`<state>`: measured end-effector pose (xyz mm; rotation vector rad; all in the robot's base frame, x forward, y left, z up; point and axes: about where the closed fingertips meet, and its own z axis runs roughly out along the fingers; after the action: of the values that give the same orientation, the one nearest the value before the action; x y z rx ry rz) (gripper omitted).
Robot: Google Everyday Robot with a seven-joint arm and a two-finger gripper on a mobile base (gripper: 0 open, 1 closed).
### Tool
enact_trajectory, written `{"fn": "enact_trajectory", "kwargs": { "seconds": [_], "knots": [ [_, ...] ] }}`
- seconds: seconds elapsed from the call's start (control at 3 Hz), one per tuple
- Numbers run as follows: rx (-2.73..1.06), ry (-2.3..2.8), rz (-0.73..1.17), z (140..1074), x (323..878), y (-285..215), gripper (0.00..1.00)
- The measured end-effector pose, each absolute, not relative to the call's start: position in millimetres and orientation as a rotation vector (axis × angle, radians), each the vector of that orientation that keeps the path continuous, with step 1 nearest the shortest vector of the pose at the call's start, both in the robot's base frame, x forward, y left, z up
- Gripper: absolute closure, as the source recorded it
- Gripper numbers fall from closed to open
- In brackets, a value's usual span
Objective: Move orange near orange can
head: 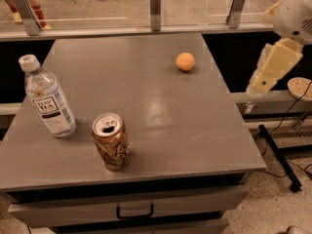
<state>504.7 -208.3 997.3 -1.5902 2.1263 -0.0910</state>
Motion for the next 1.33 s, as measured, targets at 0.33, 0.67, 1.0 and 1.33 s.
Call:
{"fn": "enact_trajectory", "kwargs": {
  "seconds": [0.33,0.67,1.0,1.33],
  "knots": [
    [-1.422,2.022,0.003,996.8,578.2,-207.0,0.0],
    [-1.27,1.945,0.091,981.2,633.9,-191.9,0.0],
    [-1.124,1.935,0.133,949.0,690.2,-174.2,0.0],
    [-1.054,1.963,0.165,916.9,724.5,-159.6,0.0]
  ]
}}
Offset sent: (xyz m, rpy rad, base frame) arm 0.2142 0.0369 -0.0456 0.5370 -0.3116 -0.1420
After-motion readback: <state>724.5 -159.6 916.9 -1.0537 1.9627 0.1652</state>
